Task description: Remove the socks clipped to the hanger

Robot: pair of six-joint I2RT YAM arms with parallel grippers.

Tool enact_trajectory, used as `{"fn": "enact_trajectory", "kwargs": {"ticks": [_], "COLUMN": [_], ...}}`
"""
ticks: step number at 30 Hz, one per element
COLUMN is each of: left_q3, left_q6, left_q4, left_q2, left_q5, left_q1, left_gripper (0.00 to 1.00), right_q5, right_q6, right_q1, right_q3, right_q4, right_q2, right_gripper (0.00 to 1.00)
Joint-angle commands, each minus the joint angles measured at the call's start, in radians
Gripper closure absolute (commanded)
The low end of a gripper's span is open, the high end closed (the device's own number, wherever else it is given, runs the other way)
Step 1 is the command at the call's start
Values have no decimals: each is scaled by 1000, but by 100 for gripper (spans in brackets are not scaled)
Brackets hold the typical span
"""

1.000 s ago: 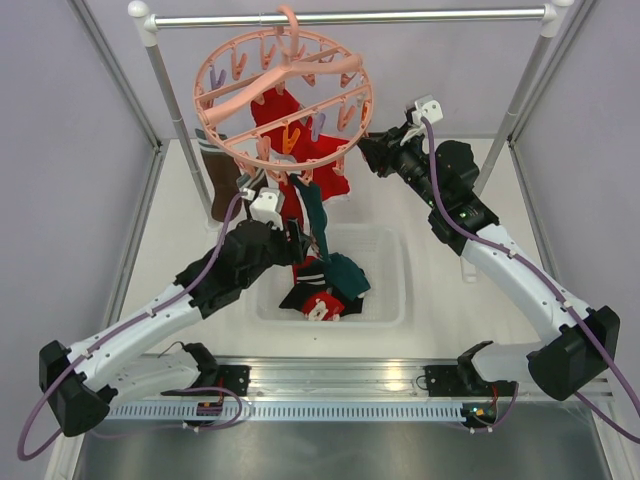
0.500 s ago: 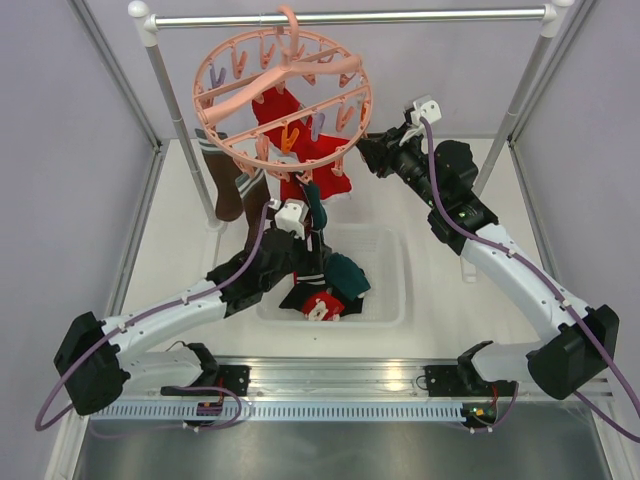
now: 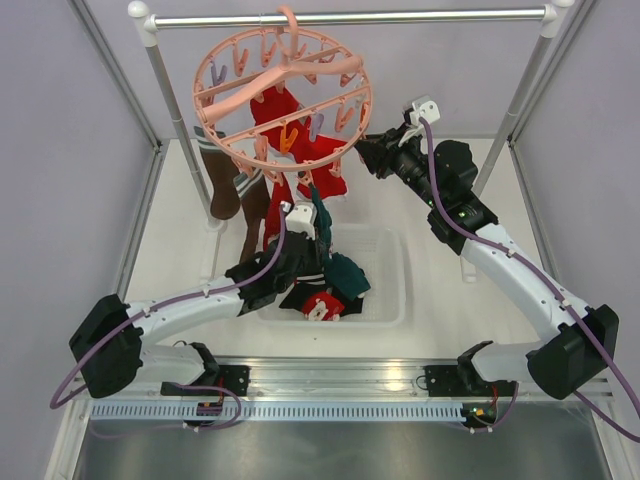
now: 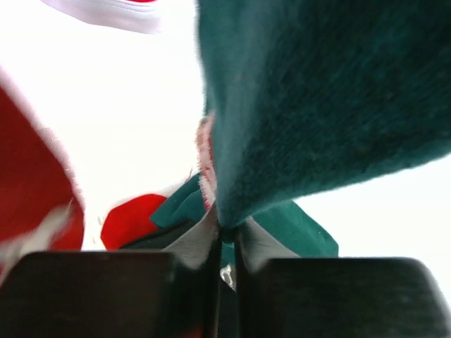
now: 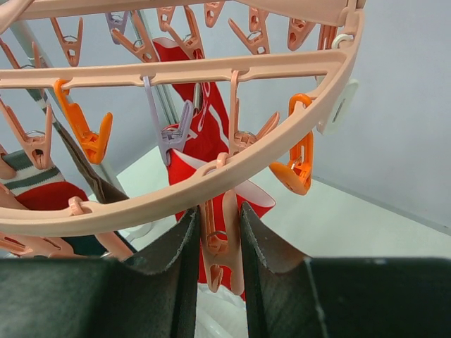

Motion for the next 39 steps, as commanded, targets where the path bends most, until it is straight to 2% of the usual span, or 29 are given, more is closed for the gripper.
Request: {"fn": "enact_trajectory", "kwargs": {"ticks": [1, 2, 3, 7, 14, 19, 25, 31, 35, 39], "left_q3": [34, 40, 43, 72, 169, 210, 244, 276, 289, 290], "left_q6": [-8, -6, -3, 5, -6, -14, -18, -26, -35, -46], "left_q4": [56, 56, 56, 53, -1, -24, -41, -72, -89, -96], "left_q2": [21, 23, 23, 39, 127, 173, 210, 237, 251, 256], "left_q5": [-50, -58, -64, -81, -80, -66, -61, -66, -71, -74], "left_q1": [-20, -35, -43, -74, -107, -109, -110, -110, -110, -110], "left_gripper": [90, 96, 98, 98, 98, 98, 98, 98, 98, 98], "right_q5": [1, -2, -3, -14, -43, -48, -14, -91, -108, -22], "right_q6": [16, 16, 15, 15, 38, 55, 58, 61, 10, -94], "right_q1": [-8, -8, -6, -6, -6, -6, -6, 0, 64, 159], "right_q3": [16, 15, 15, 10, -50, -125, -229, -318, -307, -246], "right_q4": [-4, -6, -9, -19, -27, -16, -9, 48, 50, 8], "right_q2": [-2, -5, -7, -15, -93, -157, -269, -369, -366, -311], "right_gripper": [71, 71, 71, 69, 46, 36, 35, 36, 38, 38]}}
